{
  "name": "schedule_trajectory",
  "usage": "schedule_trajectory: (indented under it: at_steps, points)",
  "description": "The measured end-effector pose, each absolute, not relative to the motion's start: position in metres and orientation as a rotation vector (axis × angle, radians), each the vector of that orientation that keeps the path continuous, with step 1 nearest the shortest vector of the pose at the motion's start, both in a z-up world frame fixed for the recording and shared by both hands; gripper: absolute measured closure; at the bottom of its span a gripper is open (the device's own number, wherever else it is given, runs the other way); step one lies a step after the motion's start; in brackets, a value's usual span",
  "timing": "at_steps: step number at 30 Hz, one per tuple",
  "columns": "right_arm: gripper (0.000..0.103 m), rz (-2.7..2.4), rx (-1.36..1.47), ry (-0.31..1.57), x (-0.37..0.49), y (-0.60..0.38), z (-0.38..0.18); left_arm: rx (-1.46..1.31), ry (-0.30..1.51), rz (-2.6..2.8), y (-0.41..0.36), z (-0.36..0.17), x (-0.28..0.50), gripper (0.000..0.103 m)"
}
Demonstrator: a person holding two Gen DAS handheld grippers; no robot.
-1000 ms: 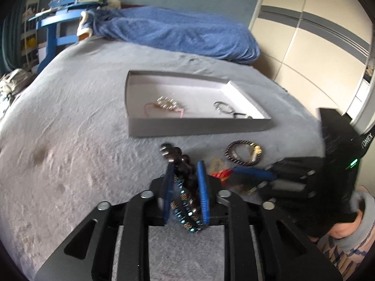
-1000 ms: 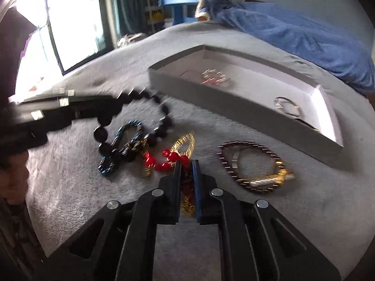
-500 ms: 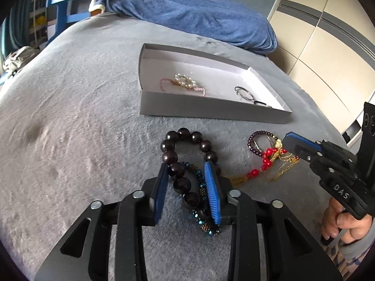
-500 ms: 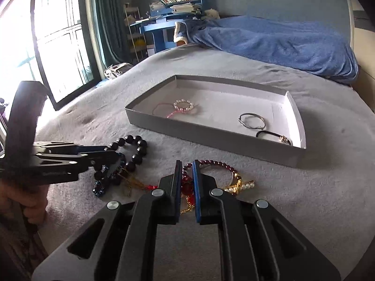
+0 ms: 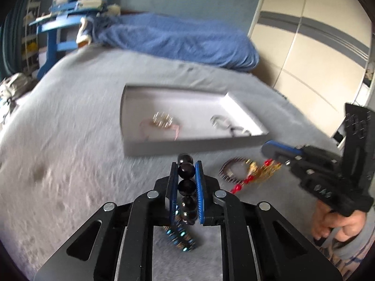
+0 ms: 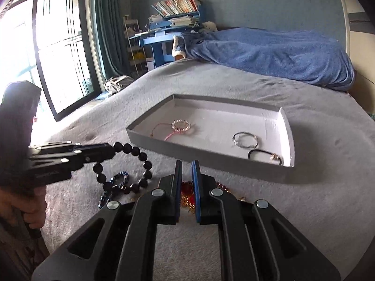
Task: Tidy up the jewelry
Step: 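Grasp the red-bead gold chain with the right tool while the left tool holds the bead bracelet, then carry the red-bead chain in the right tool while the left tool holds the bead bracelet over the tray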
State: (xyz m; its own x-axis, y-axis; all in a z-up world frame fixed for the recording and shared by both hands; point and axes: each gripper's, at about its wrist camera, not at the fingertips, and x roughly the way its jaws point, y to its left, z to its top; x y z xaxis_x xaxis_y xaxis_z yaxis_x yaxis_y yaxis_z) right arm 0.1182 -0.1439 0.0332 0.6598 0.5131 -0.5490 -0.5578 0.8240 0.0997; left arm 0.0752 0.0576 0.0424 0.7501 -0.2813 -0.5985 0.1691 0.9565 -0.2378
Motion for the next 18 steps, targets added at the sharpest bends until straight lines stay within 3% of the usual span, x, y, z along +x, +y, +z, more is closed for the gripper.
schedule_trajectory:
  at_steps: [18]
  points:
    - [0.094,0.552,-0.041,0.563,0.156,-0.179,0.061,-0.083,0.554,-0.305,0.045,0.107,0.103,0.088]
